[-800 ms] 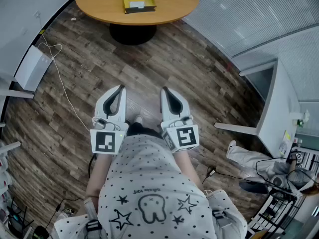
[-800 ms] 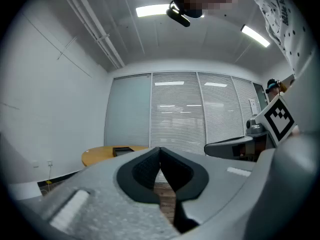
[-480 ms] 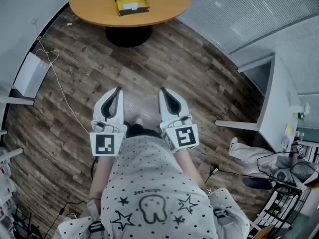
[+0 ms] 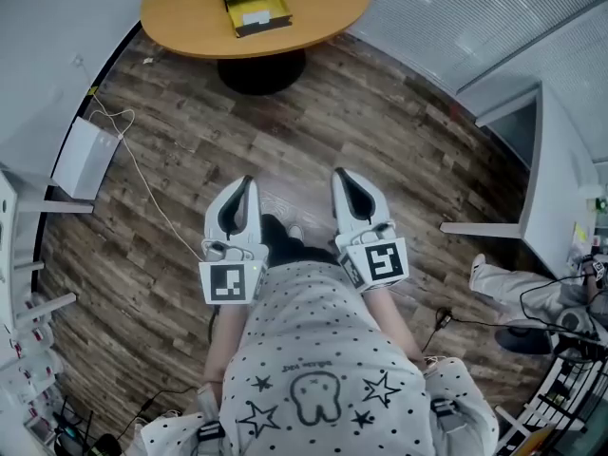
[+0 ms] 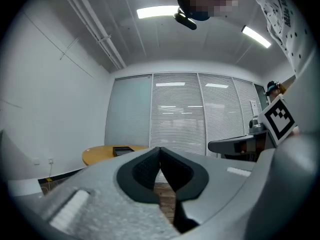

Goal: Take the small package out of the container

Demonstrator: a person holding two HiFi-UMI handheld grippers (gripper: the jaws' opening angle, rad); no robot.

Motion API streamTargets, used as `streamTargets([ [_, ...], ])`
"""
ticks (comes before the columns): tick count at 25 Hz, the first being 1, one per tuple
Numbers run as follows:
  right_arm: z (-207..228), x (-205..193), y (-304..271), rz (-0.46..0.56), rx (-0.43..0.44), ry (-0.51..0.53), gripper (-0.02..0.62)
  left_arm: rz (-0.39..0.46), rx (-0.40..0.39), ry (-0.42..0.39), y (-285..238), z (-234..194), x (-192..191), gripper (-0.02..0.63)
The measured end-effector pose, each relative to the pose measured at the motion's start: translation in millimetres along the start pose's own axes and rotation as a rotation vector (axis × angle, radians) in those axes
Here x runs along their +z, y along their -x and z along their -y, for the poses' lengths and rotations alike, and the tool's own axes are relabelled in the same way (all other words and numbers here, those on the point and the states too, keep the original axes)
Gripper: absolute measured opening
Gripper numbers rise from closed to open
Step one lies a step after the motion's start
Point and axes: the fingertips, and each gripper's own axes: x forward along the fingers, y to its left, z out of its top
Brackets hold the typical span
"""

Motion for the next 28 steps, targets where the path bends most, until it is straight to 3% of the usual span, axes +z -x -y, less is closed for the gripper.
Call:
streamTargets([
  [15,3.7,-5.1,-13.5,-0.011,-0.049,0.0,0.005,0.009,-0.04,0.014,-15.1,-15.0,-1.9,0.009],
  [21,11.1,-1.6,-49.8,-0.016,-0.056,-0.001,0.005,0.062,-0.092,0.006,-47.0,-31.1,7.0,0.009],
  [28,26.7,19.0,-110.3,-0.012,-0.087,0.001,0.005,0.049,-0.097,-0.004,-97.1,-80.6,15.7,0.009],
])
